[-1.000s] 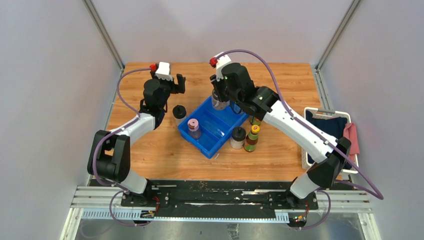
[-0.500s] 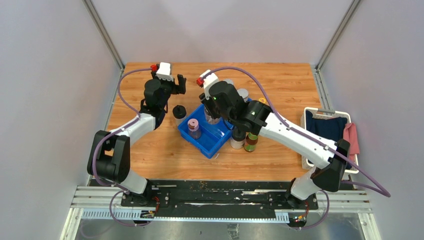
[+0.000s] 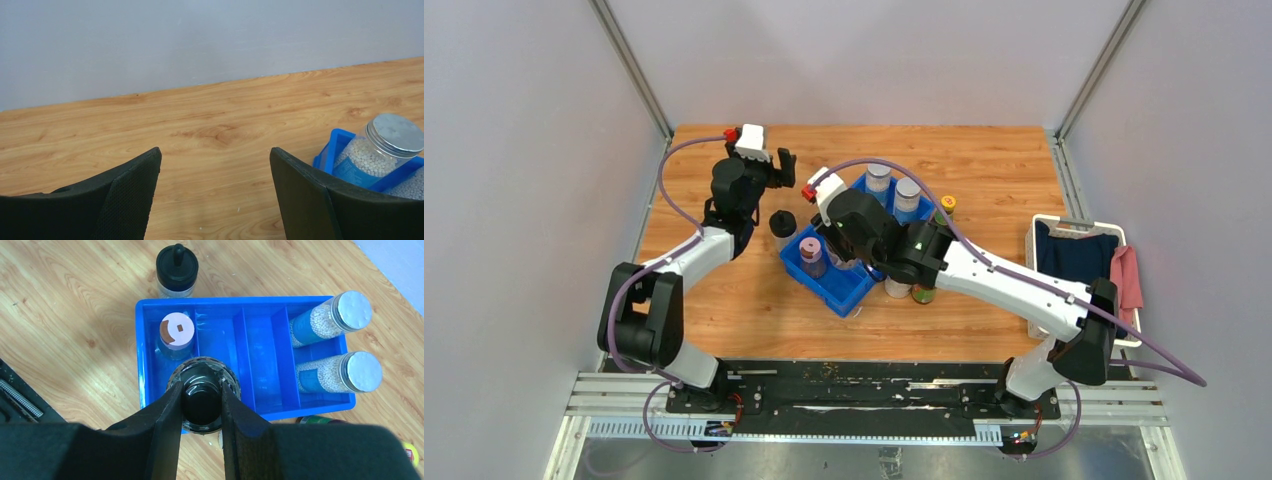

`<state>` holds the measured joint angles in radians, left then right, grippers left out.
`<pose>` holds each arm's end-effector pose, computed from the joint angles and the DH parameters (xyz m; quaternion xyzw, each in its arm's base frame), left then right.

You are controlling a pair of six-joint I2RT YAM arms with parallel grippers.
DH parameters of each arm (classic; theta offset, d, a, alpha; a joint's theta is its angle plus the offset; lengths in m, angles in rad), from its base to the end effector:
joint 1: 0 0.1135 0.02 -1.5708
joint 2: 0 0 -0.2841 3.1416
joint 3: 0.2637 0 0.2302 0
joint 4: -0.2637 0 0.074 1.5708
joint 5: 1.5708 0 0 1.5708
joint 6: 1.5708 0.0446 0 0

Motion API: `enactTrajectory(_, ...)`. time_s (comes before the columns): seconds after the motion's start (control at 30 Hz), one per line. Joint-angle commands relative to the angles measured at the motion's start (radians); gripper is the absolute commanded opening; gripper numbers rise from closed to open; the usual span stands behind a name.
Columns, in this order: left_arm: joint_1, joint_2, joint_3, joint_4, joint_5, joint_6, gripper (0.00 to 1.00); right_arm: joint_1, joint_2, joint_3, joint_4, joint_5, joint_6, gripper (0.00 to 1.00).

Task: Organize the condiment bottles
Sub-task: Place the bottle in the storage box.

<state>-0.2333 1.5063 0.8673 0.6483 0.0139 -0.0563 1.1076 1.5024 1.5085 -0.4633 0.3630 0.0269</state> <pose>0.3253 -0.0779 0.3137 0.0671 0.7006 -0.1073 0.7022 0.1599 0.2848 0.4072 -0.3478 0.7651 0.1500 0.5207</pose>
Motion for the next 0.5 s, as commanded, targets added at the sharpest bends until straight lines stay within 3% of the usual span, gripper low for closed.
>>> enactTrajectory(0.0,-0.007,-0.036,-0.008,0.001,-0.012,0.001,0.86,0.033,-0.030,-0.012,0.047,0.018,0.011,0.00)
enactTrajectory(0.47,-0.008,-0.044,-0.022,0.002,-0.046,-0.001,0.86,0.061,-0.016,-0.052,0.095,-0.006,0.023,0.00)
